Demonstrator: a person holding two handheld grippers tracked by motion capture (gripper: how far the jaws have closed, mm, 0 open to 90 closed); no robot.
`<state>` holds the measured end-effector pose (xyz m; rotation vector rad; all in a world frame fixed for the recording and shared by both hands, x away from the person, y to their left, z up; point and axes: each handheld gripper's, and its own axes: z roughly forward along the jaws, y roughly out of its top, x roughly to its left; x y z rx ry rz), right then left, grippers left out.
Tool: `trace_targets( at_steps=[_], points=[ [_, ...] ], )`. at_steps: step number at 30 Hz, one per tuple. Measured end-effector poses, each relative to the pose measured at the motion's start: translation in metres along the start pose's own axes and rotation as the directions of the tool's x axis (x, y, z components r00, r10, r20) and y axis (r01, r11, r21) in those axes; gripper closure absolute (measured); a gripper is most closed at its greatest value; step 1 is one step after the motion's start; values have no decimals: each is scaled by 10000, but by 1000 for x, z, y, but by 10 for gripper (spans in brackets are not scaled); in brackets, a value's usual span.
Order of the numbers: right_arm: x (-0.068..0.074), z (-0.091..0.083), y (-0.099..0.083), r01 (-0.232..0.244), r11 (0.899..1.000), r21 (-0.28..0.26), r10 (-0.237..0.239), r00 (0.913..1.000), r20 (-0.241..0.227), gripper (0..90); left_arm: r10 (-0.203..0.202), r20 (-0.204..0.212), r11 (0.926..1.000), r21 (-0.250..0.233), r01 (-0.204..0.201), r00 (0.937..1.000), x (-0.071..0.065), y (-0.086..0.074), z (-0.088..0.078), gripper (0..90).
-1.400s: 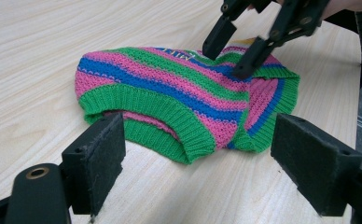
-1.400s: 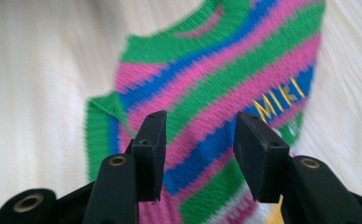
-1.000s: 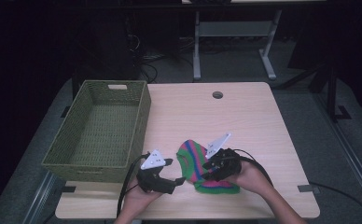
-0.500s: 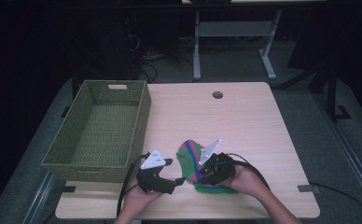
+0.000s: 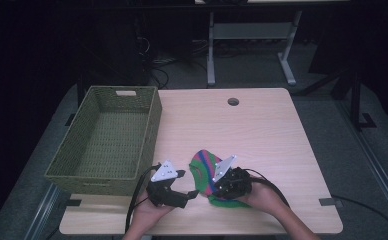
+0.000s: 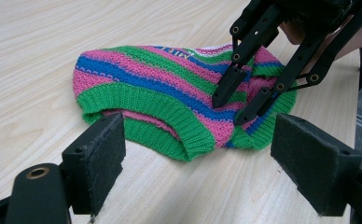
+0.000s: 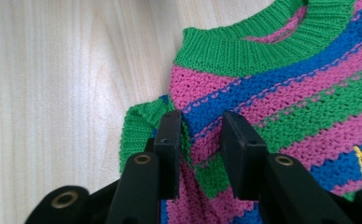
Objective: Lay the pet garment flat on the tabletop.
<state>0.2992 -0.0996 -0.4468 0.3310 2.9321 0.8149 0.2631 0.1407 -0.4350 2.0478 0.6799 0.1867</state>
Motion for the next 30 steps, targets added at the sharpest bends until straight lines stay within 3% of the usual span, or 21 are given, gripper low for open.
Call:
trace_targets(
  at_steps=[4, 14, 30],
  points=[
    [1, 0, 0, 78, 10000, -8, -78, 9998, 172, 728, 22, 12, 10000, 18, -22, 10000, 0, 0, 0, 175],
    [-4, 0, -4, -331, 9990, -285, 328, 9994, -94, 777, 5, 6, 10000, 42, -5, 10000, 2, 0, 0, 175],
    [-6, -3, -3, -430, 9987, -291, 424, 9989, -195, 821, 24, 12, 10000, 43, -24, 10000, 2, 0, 0, 175]
  ],
)
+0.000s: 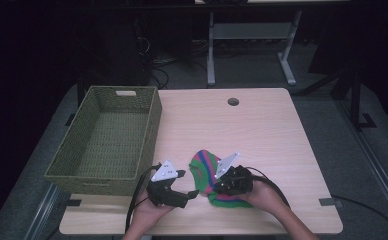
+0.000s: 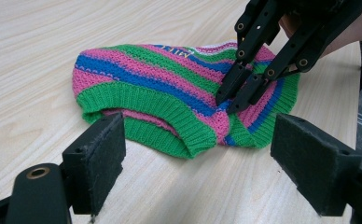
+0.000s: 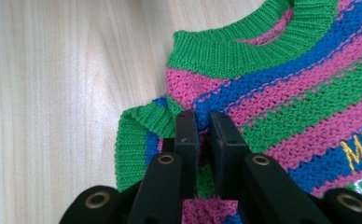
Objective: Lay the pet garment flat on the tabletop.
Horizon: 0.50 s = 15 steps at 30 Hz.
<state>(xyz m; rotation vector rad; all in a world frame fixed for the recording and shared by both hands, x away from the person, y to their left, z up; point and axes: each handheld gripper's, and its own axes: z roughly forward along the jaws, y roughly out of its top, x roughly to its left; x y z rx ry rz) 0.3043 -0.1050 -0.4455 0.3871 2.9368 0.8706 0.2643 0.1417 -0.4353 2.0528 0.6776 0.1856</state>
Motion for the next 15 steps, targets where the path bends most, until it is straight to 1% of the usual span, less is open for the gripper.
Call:
trace_targets(
  at_steps=[4, 6, 11, 14, 15],
  points=[
    [-1, -2, 0, -8, 10000, -11, 8, 10000, -16, 822, -4, 25, 10000, 15, 4, 10000, 0, 0, 0, 176],
    [-1, -4, 0, -160, 9998, -86, 160, 9999, -59, 824, -21, 57, 10000, 14, 21, 10000, 0, 0, 0, 179],
    [-1, -11, 1, -212, 9994, -281, 211, 9998, -30, 824, 30, 103, 10000, 36, -30, 9999, -1, 1, 0, 179],
    [-2, -18, 0, -157, 9983, -567, 154, 9999, -54, 824, -36, 257, 10000, -90, 38, 9997, -1, 2, 0, 179],
    [-2, -21, 0, -206, 9977, -648, 202, 9998, -67, 825, -8, 277, 9999, -103, 11, 9996, -1, 2, 0, 179]
  ],
)
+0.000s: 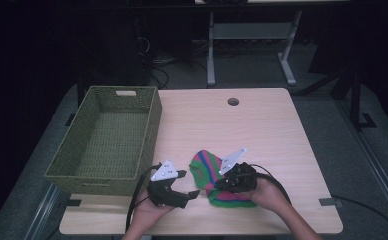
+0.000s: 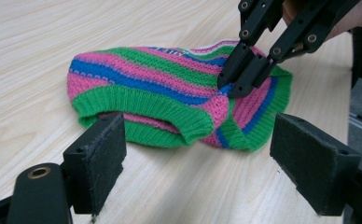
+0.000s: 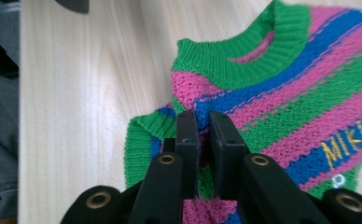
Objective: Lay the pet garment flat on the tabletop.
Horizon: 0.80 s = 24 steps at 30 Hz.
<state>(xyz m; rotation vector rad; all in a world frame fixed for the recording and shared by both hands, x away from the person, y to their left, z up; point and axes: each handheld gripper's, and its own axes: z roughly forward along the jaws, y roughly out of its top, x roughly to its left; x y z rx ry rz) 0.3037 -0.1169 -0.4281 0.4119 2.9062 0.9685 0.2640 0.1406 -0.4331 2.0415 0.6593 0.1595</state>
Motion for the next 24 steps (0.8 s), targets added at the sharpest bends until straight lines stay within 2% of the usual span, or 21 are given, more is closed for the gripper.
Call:
trace_targets(
  at_steps=[5, 7, 9, 11, 19, 24],
  points=[
    [-3, -15, -2, -171, 9992, -368, 174, 9998, 78, 826, 85, 223, 9998, -176, -81, 9997, 0, 2, -2, 179],
    [-3, -23, -3, -389, 9976, -574, 393, 9992, 61, 826, 132, 293, 9995, -298, -124, 9995, 0, 2, -3, 184],
    [-6, -32, -4, -221, 9967, -784, 236, 9995, 189, 827, 165, 399, 9993, -336, -152, 9991, 0, 2, -3, 196],
    [-5, -40, -6, -522, 9930, -1063, 538, 9985, 124, 827, 171, 477, 9993, -354, -154, 9987, 0, 3, -3, 206],
    [-11, -62, -22, -834, 9820, -1693, 866, 9962, 115, 827, 347, 663, 9988, -379, -322, 9972, 2, 5, -3, 208],
    [-11, -63, -36, -827, 9848, -1527, 847, 9964, 67, 826, 322, 725, 9992, -275, -302, 9969, 3, 4, -1, 208]
  ],
)
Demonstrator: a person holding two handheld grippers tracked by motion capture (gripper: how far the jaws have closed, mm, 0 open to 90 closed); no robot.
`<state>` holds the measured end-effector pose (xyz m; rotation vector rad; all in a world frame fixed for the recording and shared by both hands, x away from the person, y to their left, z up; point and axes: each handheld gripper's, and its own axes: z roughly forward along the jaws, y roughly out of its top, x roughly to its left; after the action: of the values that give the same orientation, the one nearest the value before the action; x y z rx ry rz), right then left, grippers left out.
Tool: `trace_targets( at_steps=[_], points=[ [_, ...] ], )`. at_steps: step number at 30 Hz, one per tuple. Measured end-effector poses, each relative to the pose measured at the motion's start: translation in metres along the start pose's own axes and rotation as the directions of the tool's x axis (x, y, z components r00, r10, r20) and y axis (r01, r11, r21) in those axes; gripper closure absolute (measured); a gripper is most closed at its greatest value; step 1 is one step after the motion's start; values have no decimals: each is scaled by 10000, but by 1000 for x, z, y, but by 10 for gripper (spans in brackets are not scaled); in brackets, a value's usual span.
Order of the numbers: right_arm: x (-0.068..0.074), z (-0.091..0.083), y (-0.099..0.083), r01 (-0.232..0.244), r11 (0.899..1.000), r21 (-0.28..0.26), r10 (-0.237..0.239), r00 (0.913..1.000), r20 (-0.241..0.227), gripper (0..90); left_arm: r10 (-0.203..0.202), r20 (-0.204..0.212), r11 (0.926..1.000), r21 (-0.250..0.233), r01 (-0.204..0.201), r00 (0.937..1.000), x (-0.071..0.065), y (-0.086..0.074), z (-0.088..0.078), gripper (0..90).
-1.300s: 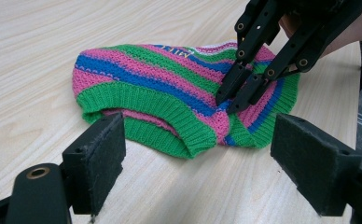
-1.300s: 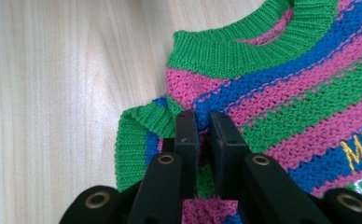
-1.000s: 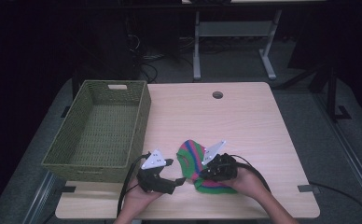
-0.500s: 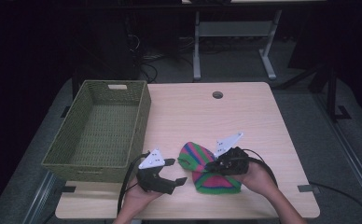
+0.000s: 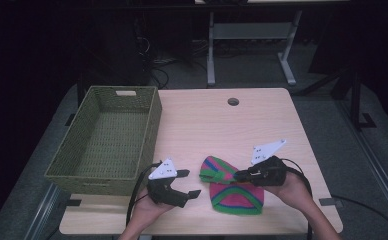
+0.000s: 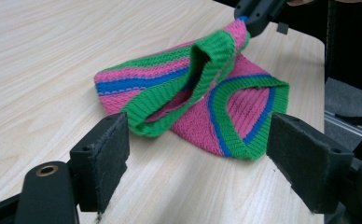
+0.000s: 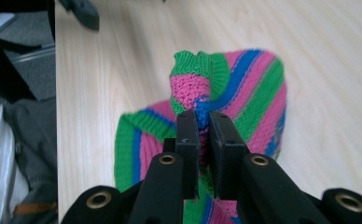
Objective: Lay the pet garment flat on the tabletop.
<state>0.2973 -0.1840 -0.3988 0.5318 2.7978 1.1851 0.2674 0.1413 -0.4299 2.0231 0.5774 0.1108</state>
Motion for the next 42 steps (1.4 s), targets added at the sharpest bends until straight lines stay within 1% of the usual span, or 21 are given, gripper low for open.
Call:
trace_targets(
  at_steps=[2, 3, 5, 6, 8, 10, 11, 12, 16, 20, 23, 24, 25, 28, 29, 31, 34, 35, 38, 40, 42],
  points=[
    [2, 5, -7, -95, 9996, 266, 98, 9999, -128, 826, 29, 40, 10000, 51, -30, 10000, -1, 0, 1, 209],
    [2, 7, -10, -19, 9993, 382, 26, 9998, -189, 825, 94, 46, 9999, 83, -95, 9999, -1, 0, 2, 213],
    [3, 10, -14, -61, 9990, 439, 74, 9996, -283, 824, 169, 76, 9997, 165, -170, 9998, -1, 0, 3, 225],
    [3, 12, -15, -83, 9988, 490, 101, 9992, -376, 824, 121, 113, 9998, 172, -123, 9999, -1, 0, 4, 225],
    [3, 13, -19, -15, 9978, 663, 38, 9994, -341, 823, 160, 115, 9995, 262, -163, 9998, -1, 0, 7, 230],
    [2, 14, -24, -69, 9972, 742, 102, 9990, -435, 821, 222, 92, 9990, 375, -226, 9997, 0, -1, 9, 234],
    [2, 14, -26, 23, 9968, 793, 6, 9993, -362, 820, 224, 94, 9988, 423, -227, 9997, 0, 0, 9, 234],
    [2, 14, -29, -34, 9957, 930, 65, 9994, -325, 819, 216, 110, 9989, 409, -220, 9997, 1, 0, 9, 234],
    [2, 17, -40, -155, 9933, 1145, 191, 9994, -299, 814, 215, 127, 9988, 441, -220, 9997, 1, 0, 11, 235],
    [3, 21, -44, -111, 9924, 1223, 141, 9996, -241, 795, 260, 142, 9986, 459, -267, 9996, 0, 1, 12, 236],
    [8, 24, -42, 141, 9911, 1322, -113, 9997, -213, 715, 307, 139, 9985, 451, -313, 9994, 0, 1, 12, 236],
    [8, 24, -42, 141, 9911, 1322, -113, 9997, -213, 715, 307, 139, 9985, 451, -313, 9994, 0, 1, 12, 237],
    [11, 25, -40, 559, 9892, 1352, -537, 9984, -202, 656, 277, 135, 9986, 453, -283, 9995, 0, 1, 12, 237],
    [14, 27, -38, 575, 9892, 1347, -535, 9980, -330, 638, 250, 137, 9988, 426, -256, 9996, 0, 0, 12, 236],
    [17, 31, -35, 823, 9877, 1332, -770, 9960, -451, 590, 243, 133, 9987, 438, -249, 9996, 0, 0, 11, 236],
    [20, 33, -32, 823, 9872, 1363, -748, 9954, -592, 575, 222, 149, 9990, 392, -228, 9996, 0, 0, 11, 237],
    [23, 37, -28, 1053, 9861, 1286, -966, 9927, -720, 539, 232, 138, 9988, 432, -238, 9996, 1, 0, 10, 236],
    [26, 39, -25, 1033, 9862, 1293, -940, 9927, -759, 526, 232, 138, 9988, 432, -238, 9996, 1, 0, 10, 237],
    [30, 46, -21, 1333, 9813, 1386, -1247, 9898, -693, 501, 208, 135, 9990, 398, -214, 9997, 1, 0, 10, 236],
    [32, 51, -19, 1423, 9788, 1471, -1345, 9890, -614, 499, 233, 151, 9990, 381, -238, 9996, 1, 0, 9, 236],
    [33, 54, -17, 1506, 9763, 1553, -1452, 9883, -457, 507, 173, 194, 9993, 319, -179, 9997, 0, 0, 9, 236]
  ],
)
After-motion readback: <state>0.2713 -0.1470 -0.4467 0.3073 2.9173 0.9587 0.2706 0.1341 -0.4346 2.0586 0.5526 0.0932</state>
